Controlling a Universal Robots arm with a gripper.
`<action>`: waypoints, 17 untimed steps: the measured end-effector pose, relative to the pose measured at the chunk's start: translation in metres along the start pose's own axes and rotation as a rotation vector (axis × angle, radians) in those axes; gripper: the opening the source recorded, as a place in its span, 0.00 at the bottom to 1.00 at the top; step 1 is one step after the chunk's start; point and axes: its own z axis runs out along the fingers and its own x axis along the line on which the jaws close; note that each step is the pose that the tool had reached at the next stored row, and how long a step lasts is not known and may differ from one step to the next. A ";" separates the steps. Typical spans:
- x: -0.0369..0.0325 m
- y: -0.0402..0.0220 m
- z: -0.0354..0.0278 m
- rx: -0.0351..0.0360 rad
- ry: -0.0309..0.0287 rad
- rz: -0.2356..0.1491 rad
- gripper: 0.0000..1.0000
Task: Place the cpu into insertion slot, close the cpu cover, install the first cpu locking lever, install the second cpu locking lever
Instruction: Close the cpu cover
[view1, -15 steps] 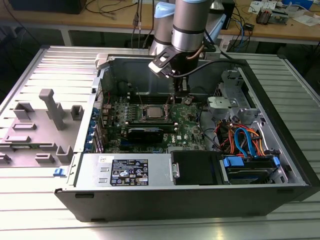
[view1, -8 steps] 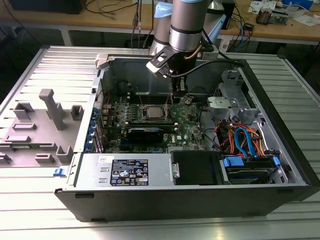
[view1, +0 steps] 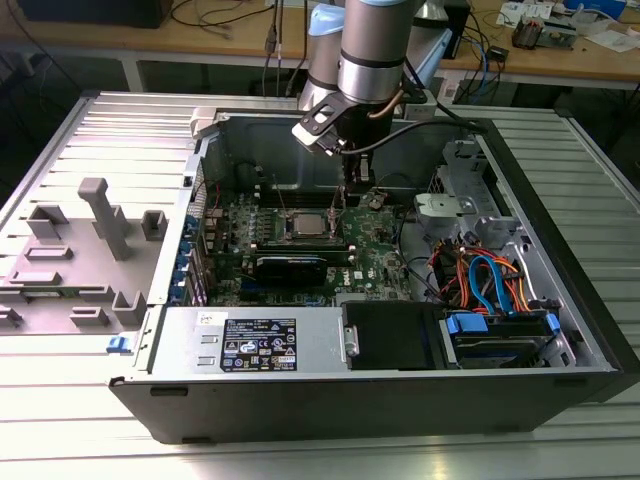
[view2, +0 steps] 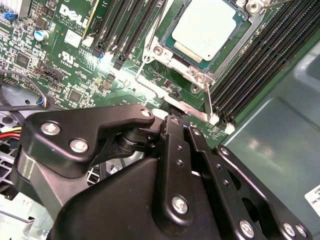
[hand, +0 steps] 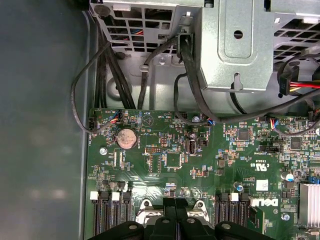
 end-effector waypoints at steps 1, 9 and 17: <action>0.0000 0.0000 0.0000 0.0000 0.0000 0.000 0.11; 0.0002 -0.0046 0.0000 0.0000 0.0000 0.000 0.11; 0.0005 -0.0113 0.0000 0.0000 0.0000 0.000 0.11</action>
